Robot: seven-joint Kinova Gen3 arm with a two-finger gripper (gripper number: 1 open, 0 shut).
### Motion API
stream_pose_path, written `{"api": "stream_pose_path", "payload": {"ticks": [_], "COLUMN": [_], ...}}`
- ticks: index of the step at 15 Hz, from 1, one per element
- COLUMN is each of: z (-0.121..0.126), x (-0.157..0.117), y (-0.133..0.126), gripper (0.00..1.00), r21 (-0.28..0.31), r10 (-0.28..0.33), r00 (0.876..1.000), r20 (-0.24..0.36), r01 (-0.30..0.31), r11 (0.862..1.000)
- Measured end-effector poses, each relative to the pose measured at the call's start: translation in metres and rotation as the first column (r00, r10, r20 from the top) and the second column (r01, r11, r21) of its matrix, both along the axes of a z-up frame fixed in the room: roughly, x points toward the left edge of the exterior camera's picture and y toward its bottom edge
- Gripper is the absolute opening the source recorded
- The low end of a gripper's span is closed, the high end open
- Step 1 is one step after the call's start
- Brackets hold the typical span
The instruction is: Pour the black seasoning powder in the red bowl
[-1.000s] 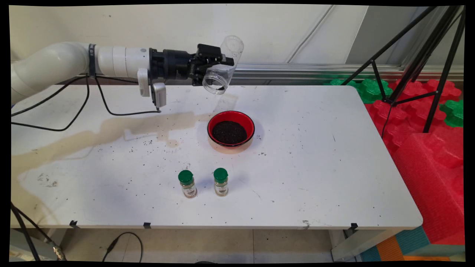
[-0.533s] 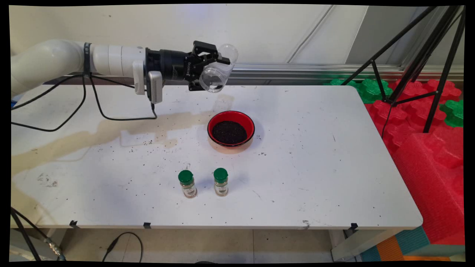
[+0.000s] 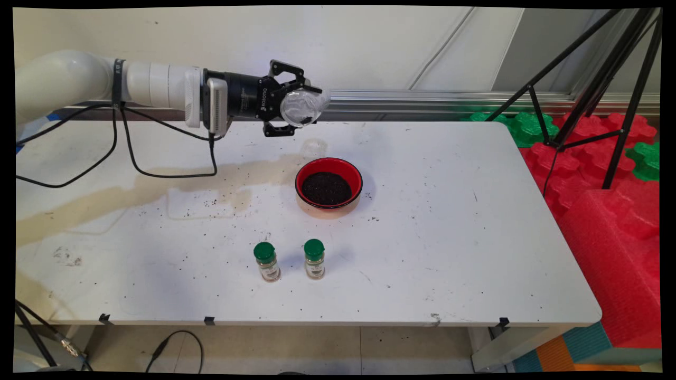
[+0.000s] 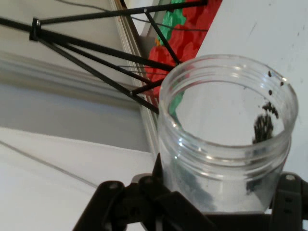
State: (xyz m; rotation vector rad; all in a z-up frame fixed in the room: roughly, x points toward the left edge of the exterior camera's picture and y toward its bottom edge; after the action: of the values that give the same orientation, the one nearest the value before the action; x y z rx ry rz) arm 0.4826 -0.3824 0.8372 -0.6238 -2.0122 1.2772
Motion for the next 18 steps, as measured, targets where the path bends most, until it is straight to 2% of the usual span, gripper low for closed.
{"api": "stream_pose_path", "payload": {"ticks": [3,5,7,11,14,18], "z": [0.004,0.007,0.011,0.020,0.027,0.033], "x": [0.003,0.005,0.008,0.015,0.023,0.034], "y": [0.002,0.003,0.004,0.004,0.003,0.006], "gripper": [0.00,0.00,0.00,0.00,0.00,0.00], "r21": [0.116,0.192,0.267,0.419,0.517,0.620], "r10": [0.040,0.071,0.104,0.174,0.234,0.302], "r00": [0.997,0.992,0.984,0.959,0.934,0.905], "r20": [-0.067,-0.108,-0.147,-0.222,-0.271,-0.300], "r01": [-0.032,-0.049,-0.062,-0.067,-0.064,-0.055], "r11": [0.993,0.980,0.962,0.906,0.853,0.783]}}
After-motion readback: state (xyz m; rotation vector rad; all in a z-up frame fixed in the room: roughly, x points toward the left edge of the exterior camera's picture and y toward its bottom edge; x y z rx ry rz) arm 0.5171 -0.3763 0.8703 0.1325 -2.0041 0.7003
